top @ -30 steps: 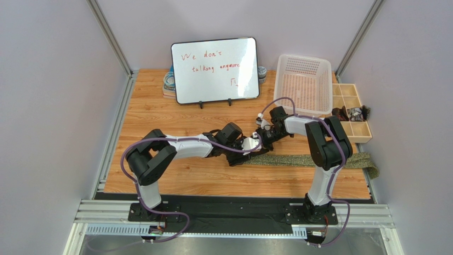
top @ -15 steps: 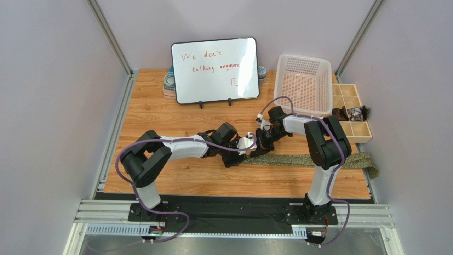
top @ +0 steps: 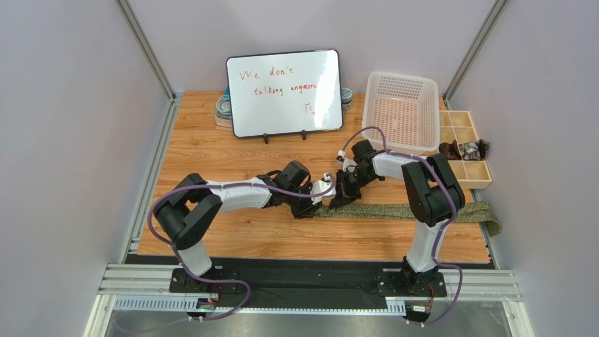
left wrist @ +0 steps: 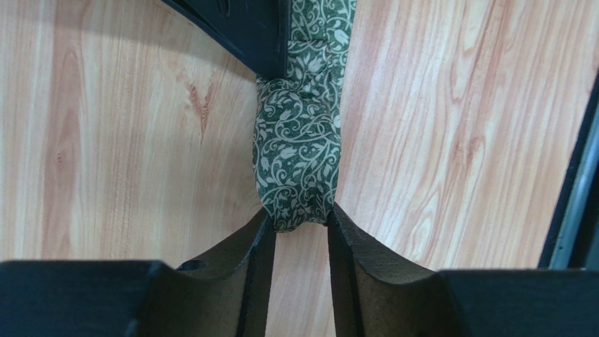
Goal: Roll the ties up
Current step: Roll the tie at the center of the board.
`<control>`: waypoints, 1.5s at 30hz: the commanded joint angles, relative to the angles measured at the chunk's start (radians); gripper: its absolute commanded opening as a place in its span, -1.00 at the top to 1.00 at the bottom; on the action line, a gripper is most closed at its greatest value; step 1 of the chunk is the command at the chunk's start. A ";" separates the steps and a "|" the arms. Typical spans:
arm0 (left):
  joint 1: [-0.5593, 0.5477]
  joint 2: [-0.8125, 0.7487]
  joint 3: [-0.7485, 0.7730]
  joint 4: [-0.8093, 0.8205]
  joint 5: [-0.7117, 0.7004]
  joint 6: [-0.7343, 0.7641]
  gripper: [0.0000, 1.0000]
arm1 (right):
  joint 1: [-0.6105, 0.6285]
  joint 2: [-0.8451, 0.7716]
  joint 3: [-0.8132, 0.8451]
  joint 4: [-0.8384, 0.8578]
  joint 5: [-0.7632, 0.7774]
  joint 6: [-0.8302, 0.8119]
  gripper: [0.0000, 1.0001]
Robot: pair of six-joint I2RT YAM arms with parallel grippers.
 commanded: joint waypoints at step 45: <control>-0.038 0.228 0.122 -0.073 -0.027 0.032 0.35 | -0.062 -0.122 0.094 -0.225 -0.091 -0.105 -0.15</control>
